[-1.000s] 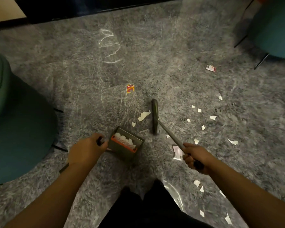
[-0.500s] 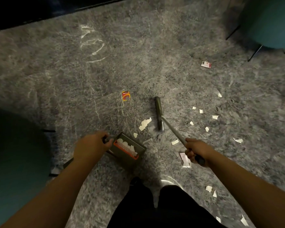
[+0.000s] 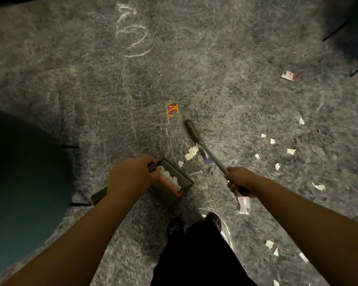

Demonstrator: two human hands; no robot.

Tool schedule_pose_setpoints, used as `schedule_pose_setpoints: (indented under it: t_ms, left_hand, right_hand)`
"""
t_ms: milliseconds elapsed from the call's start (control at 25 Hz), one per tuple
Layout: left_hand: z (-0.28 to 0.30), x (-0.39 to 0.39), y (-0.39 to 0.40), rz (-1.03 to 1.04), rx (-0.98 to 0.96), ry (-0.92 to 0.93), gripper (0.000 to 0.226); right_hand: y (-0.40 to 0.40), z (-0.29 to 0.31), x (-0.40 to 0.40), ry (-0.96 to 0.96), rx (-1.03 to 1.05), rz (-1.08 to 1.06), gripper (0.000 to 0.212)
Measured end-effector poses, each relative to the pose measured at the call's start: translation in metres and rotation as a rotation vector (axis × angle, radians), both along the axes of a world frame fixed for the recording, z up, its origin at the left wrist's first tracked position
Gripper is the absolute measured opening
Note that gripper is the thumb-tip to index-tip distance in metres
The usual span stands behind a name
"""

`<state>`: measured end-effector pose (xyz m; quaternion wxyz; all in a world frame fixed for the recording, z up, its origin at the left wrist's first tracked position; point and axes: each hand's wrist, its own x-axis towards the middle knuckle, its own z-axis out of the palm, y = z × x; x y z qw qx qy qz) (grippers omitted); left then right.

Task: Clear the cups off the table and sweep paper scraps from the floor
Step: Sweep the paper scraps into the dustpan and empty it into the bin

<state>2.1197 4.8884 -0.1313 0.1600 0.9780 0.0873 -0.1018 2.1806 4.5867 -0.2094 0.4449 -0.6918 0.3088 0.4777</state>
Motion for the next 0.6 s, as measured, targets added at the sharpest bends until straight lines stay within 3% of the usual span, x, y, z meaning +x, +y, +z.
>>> schedule_pose_setpoints:
  t_ms: [160, 360, 600]
  left_hand:
    - [0.002, -0.007, 0.005, -0.011, -0.010, -0.021, 0.033]
    - [0.001, -0.025, 0.005, -0.020, -0.010, -0.013, 0.032]
    - [-0.001, -0.033, 0.011, -0.022, -0.040, -0.009, 0.031]
  right_hand:
    - [0.014, 0.005, -0.020, 0.075, 0.046, 0.170, 0.023]
    - [0.015, 0.033, -0.053, 0.191, 0.133, 0.150, 0.029]
    - [0.006, 0.075, -0.070, 0.165, 0.144, 0.120, 0.028]
